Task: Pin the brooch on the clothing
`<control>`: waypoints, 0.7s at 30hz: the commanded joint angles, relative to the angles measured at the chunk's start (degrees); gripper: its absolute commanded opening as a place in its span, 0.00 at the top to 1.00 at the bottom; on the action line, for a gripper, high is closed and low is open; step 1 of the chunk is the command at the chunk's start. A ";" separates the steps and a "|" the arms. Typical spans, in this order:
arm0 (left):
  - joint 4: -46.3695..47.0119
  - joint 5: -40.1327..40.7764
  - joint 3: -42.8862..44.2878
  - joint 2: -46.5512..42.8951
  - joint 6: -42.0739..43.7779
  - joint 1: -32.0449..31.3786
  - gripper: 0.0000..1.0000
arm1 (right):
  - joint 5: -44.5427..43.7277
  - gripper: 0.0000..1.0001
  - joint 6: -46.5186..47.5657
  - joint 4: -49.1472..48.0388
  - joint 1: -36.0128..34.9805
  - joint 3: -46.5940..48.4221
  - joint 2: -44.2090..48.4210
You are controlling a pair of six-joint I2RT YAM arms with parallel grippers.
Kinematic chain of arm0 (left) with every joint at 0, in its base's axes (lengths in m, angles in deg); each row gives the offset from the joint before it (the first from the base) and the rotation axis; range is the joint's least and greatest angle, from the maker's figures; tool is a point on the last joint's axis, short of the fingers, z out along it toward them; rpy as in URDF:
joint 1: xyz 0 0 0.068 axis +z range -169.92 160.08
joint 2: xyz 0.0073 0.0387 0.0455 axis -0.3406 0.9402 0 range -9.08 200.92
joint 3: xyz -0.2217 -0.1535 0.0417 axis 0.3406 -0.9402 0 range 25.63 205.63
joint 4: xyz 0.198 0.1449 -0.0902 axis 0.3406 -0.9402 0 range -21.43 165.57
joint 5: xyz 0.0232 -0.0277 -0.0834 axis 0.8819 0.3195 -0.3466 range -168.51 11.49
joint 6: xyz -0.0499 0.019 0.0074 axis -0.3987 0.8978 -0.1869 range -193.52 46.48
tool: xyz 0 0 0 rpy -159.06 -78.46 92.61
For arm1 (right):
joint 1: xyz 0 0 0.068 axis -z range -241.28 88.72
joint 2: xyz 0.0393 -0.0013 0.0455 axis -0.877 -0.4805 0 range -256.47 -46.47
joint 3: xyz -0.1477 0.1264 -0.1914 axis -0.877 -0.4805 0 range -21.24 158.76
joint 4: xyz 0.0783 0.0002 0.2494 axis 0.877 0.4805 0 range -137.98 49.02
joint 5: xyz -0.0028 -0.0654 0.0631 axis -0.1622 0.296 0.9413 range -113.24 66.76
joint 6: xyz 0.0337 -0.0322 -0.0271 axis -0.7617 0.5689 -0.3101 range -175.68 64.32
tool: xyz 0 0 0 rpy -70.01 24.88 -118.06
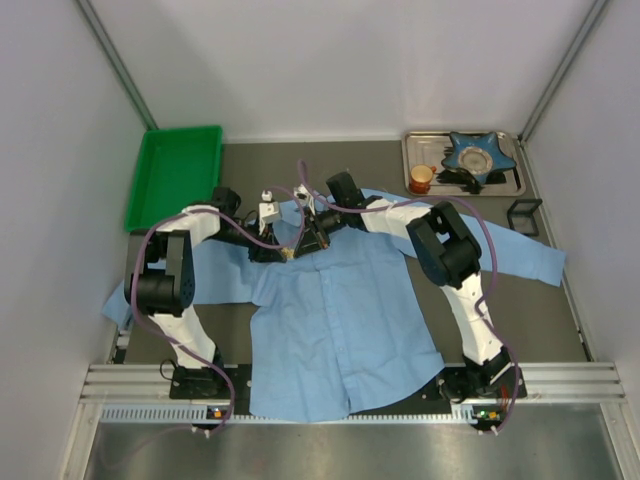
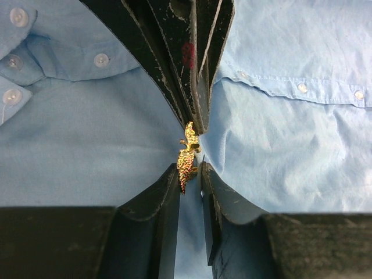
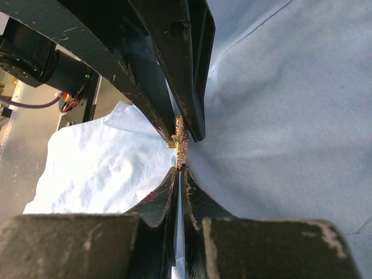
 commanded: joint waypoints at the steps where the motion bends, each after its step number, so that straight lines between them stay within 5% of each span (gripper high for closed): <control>1: -1.28 -3.02 2.23 0.71 1.63 0.41 0.75 | 1.38 1.00 1.89 -2.71 -1.11 -0.34 5.05; 21: 0.48 -3.46 2.94 1.59 -3.03 0.76 0.80 | -0.47 1.00 6.11 -2.10 -2.43 -1.92 8.04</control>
